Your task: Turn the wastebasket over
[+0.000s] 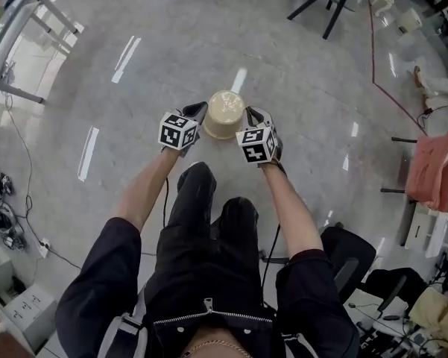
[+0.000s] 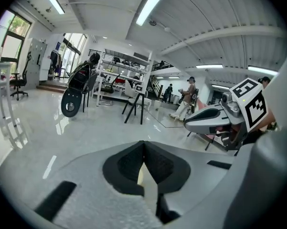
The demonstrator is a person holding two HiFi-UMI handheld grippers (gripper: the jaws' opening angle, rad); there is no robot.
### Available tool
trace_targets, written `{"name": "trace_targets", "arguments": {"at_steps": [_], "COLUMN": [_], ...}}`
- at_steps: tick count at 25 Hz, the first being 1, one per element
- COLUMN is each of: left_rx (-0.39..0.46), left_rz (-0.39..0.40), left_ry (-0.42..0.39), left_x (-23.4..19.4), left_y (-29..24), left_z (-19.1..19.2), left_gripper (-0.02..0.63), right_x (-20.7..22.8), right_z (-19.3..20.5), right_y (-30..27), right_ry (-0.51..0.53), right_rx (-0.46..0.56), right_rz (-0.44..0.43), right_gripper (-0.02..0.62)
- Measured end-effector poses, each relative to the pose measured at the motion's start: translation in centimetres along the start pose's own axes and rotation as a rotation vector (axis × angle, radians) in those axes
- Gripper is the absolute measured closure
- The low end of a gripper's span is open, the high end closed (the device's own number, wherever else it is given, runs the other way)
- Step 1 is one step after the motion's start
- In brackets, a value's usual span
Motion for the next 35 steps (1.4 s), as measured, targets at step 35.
{"name": "trace_targets", "arguments": {"at_steps": [35], "left_rx": [0.231], "left_rz": [0.009], "left_ry": [-0.093], "left_x": [28.1], "left_y": [40.6], "left_z": [-12.7], "left_gripper": [0.603], "right_x": [-8.9], "right_z": [-14.3], "right_y": [44.2], "right_ry": [-0.334], "right_rx": [0.207], "right_rz": [0.134], "right_gripper": [0.585]}}
Point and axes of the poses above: the fingertips, and each gripper's own axes: y backward along the fingers, x to its right, z out of its underside, the point moved 3 cm from there along y, backward along the fingers, and after that the axes turned 6 degrees about y, right-handed, at the moved point
